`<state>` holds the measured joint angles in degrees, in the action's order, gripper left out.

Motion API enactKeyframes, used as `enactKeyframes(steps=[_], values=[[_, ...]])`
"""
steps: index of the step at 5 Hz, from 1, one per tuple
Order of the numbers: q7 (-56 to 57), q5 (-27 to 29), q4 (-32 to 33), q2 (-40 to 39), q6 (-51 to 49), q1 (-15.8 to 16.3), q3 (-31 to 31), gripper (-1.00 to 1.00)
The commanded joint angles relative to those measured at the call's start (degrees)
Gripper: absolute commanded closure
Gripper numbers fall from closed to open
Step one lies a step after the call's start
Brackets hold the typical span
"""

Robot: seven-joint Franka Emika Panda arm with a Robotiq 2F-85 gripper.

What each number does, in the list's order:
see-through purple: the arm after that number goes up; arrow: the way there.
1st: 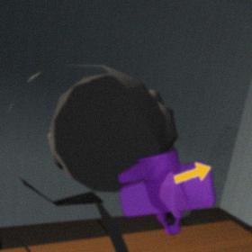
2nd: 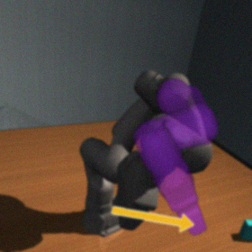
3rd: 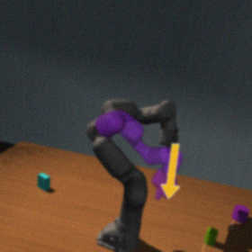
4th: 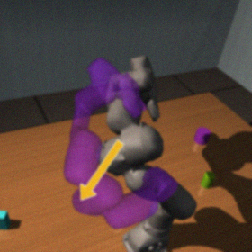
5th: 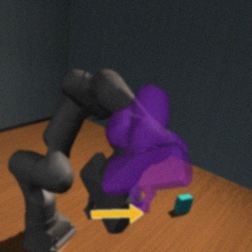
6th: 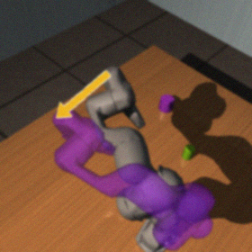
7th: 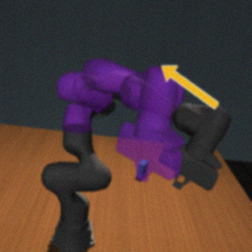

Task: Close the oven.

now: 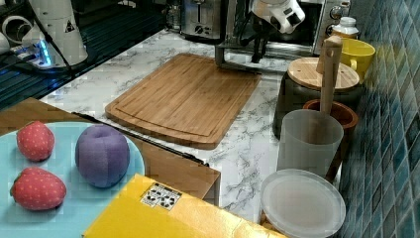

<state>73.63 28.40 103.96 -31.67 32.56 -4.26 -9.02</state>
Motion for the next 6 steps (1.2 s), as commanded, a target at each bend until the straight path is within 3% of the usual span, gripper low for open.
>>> enactKeyframes(steps=[1,3,6], values=[[-4.9,1.8,-4.8,-1.4,-4.3,0.8,-1.9,1.0],[-4.6,8.0,-3.1,2.2,-2.2,-0.7,-3.6,1.0],[-1.6,13.0,-2.0,10.5,-4.3,0.5,-8.1,1.0]])
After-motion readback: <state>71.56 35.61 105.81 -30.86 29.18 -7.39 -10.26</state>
